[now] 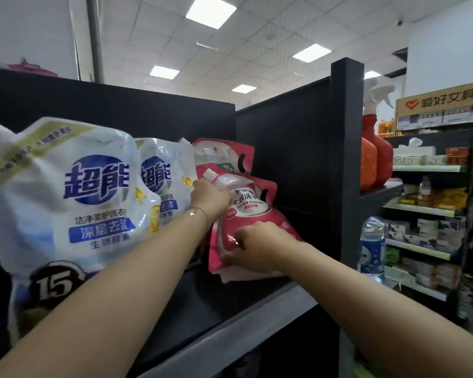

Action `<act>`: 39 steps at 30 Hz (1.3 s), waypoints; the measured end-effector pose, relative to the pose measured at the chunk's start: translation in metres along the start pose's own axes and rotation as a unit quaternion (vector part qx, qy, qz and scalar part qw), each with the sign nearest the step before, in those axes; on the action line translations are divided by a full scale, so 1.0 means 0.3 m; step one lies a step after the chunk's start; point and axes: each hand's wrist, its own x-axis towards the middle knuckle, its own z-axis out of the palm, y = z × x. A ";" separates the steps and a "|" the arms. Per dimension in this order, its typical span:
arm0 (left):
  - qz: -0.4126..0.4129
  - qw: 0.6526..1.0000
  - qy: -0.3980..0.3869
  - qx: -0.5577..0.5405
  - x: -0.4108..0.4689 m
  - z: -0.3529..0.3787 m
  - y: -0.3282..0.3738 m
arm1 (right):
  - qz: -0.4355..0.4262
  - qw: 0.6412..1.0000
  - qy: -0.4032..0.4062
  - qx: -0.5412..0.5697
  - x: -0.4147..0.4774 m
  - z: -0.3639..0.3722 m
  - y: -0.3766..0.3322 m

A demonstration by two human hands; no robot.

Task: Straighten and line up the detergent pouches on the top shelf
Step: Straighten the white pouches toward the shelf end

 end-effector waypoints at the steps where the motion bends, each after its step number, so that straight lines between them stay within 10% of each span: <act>1: -0.023 0.999 0.028 0.005 0.023 0.024 0.009 | -0.003 1.000 -0.018 0.009 0.008 0.005 0.011; 8: -0.081 0.985 0.114 0.106 0.072 0.091 0.037 | -0.069 0.997 -0.031 -0.016 0.027 0.018 0.046; 16: 0.081 0.972 0.214 -0.045 0.033 0.082 0.052 | -0.108 0.994 0.020 0.023 -0.039 0.049 0.053; 26: 0.137 0.915 0.352 -0.144 -0.012 -0.108 0.150 | -0.107 0.981 -0.161 0.015 0.113 0.122 0.035; 39: 0.054 0.990 0.091 0.092 -0.131 -0.083 -0.073 | -0.142 0.980 -0.109 0.086 0.111 0.087 0.055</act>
